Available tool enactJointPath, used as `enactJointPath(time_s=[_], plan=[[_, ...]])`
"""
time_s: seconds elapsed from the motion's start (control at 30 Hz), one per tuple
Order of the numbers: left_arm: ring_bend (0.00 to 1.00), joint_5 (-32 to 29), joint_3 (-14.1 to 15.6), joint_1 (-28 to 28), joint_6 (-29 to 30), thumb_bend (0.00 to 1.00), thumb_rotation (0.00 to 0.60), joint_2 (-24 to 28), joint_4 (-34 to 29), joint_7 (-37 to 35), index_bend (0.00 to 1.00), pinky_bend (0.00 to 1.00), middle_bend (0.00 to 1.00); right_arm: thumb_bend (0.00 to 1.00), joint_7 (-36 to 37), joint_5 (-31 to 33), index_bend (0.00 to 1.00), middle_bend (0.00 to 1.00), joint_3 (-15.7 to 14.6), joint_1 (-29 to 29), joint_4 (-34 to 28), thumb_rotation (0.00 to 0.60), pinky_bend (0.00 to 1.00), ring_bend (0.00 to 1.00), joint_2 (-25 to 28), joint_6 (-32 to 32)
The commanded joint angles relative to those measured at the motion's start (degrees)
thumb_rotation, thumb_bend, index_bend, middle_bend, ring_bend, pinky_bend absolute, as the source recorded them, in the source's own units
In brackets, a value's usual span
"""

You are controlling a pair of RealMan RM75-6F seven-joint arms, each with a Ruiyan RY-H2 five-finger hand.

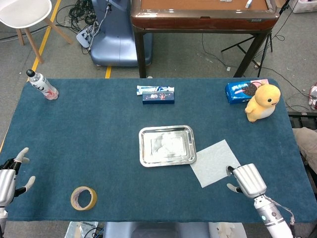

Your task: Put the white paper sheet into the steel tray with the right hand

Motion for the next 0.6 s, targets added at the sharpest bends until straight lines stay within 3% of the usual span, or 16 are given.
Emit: enactJointPath(time_s=[0.03,0.6], plan=[[0.29,-0.1,0.0,0.0,-0.1,0.26,0.6,0.0,0.1,0.0,0.11,0.46,0.36,0.0,-0.2,-0.3,0.56,1.0,-0.5,0.2,0.9,0.6,1.0,1.0,-1.0,-0.5],[0.29,-0.6,-0.2,0.0,-0.5,0.26,0.6,0.1,0.2,-0.2,0.11,0.46,0.36,0.0,-2.3,1.0,0.56,1.0,-1.2,2.0,4.0,0.6,1.0,1.0,-5.7,-4.6]])
